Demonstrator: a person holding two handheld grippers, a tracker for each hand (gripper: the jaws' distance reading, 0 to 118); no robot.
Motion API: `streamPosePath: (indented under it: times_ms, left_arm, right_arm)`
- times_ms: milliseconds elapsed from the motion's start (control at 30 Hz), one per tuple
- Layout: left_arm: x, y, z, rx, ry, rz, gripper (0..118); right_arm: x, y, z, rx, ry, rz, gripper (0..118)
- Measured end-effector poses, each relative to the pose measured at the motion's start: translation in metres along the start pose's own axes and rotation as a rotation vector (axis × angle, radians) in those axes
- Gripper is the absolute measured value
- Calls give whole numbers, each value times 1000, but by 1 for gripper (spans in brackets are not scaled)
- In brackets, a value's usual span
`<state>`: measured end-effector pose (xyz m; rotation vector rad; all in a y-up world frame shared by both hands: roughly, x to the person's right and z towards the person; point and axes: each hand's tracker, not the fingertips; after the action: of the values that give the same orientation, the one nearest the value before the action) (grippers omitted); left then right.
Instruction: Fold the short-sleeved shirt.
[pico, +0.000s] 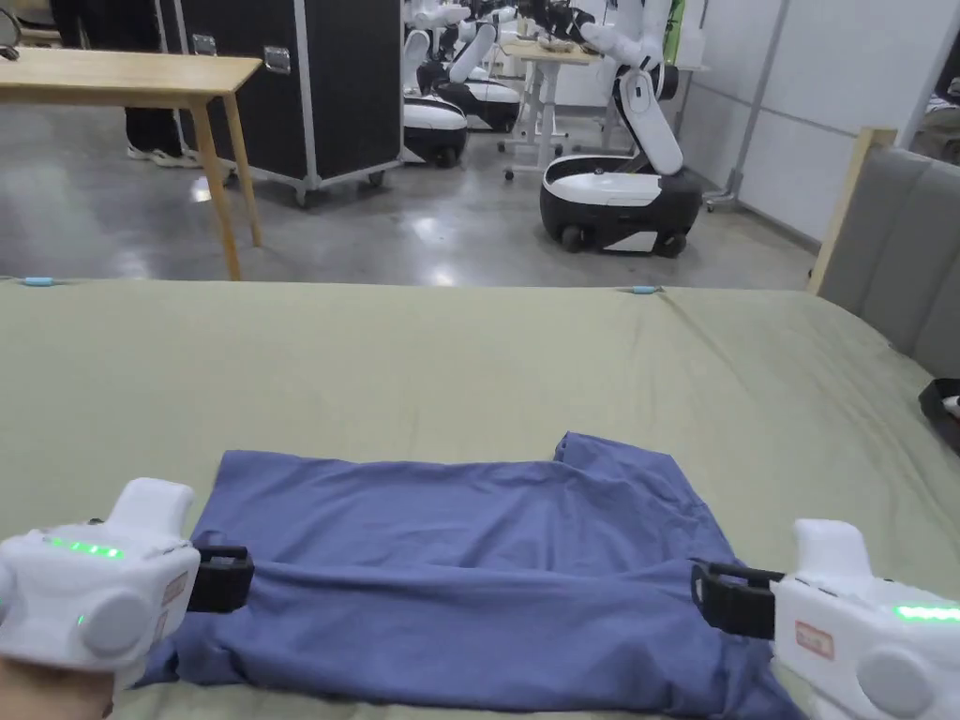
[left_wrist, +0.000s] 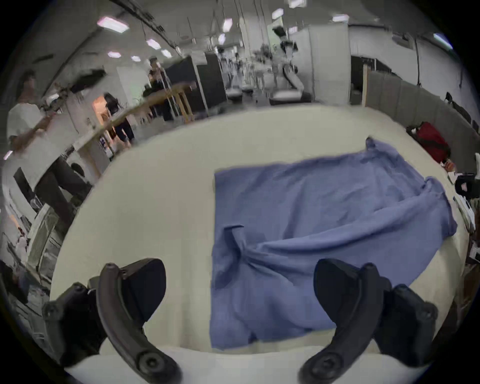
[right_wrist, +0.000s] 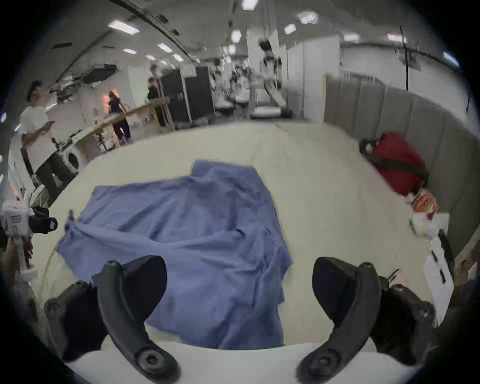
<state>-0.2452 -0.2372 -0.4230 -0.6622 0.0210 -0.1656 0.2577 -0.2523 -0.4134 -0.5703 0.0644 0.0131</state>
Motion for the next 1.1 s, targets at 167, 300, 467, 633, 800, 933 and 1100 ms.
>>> streamPosePath:
  times_ms: [167, 300, 467, 633, 800, 933, 1100]
  left_arm:
    - [18, -48, 83, 175, 16, 37, 114]
    - [15, -82, 92, 112, -22, 102, 48]
    - [10, -110, 74, 21, -53, 152, 0]
    - [-7, -110, 43, -15, -67, 175, 0]
    - [-16, -89, 8, -62, -57, 143, 114]
    - [-22, -69, -26, -97, -5, 87, 112]
    - [-38, -60, -71, -154, 27, 164, 102]
  right_arm:
    - [-35, -28, 80, 213, 128, -45, 114]
    - [-65, -48, 95, 208, 71, -30, 26]
    - [-84, -60, 91, 163, 135, -39, 2]
    - [-81, -60, 92, 147, 140, -30, 2]
    - [-68, -64, 85, 120, 110, -37, 2]
    - [-50, -69, 81, 86, 59, -30, 2]
    - [-18, -77, 72, 30, -21, -52, 2]
